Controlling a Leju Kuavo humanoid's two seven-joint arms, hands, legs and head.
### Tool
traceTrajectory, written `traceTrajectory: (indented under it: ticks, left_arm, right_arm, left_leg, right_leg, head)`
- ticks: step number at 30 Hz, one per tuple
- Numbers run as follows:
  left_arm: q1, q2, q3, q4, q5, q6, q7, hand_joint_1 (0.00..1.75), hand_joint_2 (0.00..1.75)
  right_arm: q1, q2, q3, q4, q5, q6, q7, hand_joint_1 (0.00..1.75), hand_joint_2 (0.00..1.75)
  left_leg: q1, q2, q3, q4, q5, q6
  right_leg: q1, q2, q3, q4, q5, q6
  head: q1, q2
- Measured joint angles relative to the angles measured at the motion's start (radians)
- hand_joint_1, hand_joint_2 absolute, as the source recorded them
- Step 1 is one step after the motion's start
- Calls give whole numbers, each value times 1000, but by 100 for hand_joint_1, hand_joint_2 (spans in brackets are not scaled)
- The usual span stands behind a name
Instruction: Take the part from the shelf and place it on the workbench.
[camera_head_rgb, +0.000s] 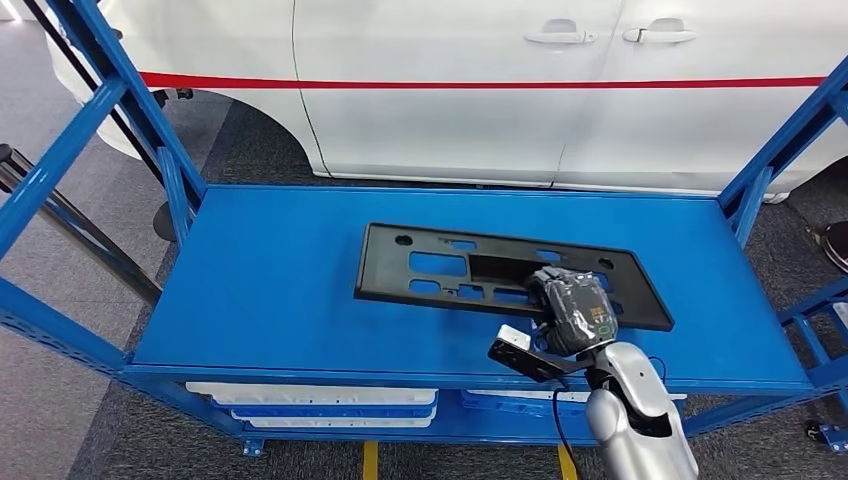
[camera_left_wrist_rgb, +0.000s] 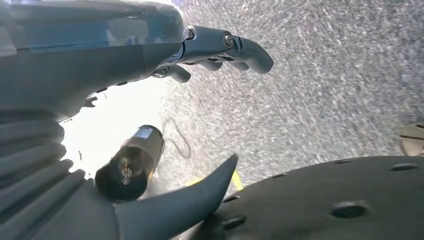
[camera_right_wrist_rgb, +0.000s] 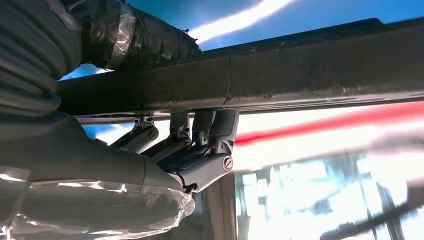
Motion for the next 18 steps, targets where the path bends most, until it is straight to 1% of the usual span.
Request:
traceTrajectory:
  ticks: [3, 6, 10, 14, 16, 17, 18]
  left_arm:
    - [0, 0, 1, 0, -15, 8, 7, 0, 175]
    - [0, 0, 1, 0, -24, 11, 19, 0, 175]
    - [-1, 0, 1, 1, -27, 11, 22, 0, 175]
    - [-2, 0, -1, 1, -27, 12, 20, 0, 175]
    - [-2, 0, -1, 1, -28, 14, 19, 0, 175]
    - [-2, 0, -2, 1, -28, 15, 18, 0, 175]
    - [-2, 0, -2, 1, -28, 15, 18, 0, 175]
  right_arm:
    - [9, -14, -29, -109, -43, 15, -16, 175, 175]
    - [37, -31, -72, -226, -82, 41, -38, 175, 175]
    - [74, -44, -112, -303, -95, 46, -56, 175, 175]
    - [103, -54, -125, -335, -92, 43, -63, 175, 175]
    - [113, -57, -129, -348, -91, 42, -65, 175, 175]
    - [116, -59, -131, -354, -91, 41, -65, 175, 175]
    - [118, -61, -133, -359, -90, 41, -66, 175, 175]
  left_leg:
    - [-1, -1, 0, 1, 0, 0]
    - [-2, -3, -1, 1, -1, 1]
    - [-5, -3, -1, 1, -4, 4]
    - [-11, -2, -1, 2, -8, 12]
    - [-8, -1, 3, -6, -4, 20]
    - [-5, 1, 7, -14, 0, 24]
    - [-2, 2, 11, -21, 4, 27]
  right_leg:
    - [-3, -1, 0, -1, 0, 1]
    - [-6, -2, 0, -2, -1, 2]
    - [-9, -2, 1, -4, -2, 4]
    - [-14, -1, 2, -8, -4, 10]
    - [-14, -1, 5, -10, -6, 17]
    - [-13, -3, 3, 0, -14, 19]
    - [-13, -6, -8, 27, -32, 22]
  head:
    - [0, 0]
    - [0, 0]
    - [0, 0]
    - [0, 0]
    - [0, 0]
    - [0, 0]
    - [0, 0]
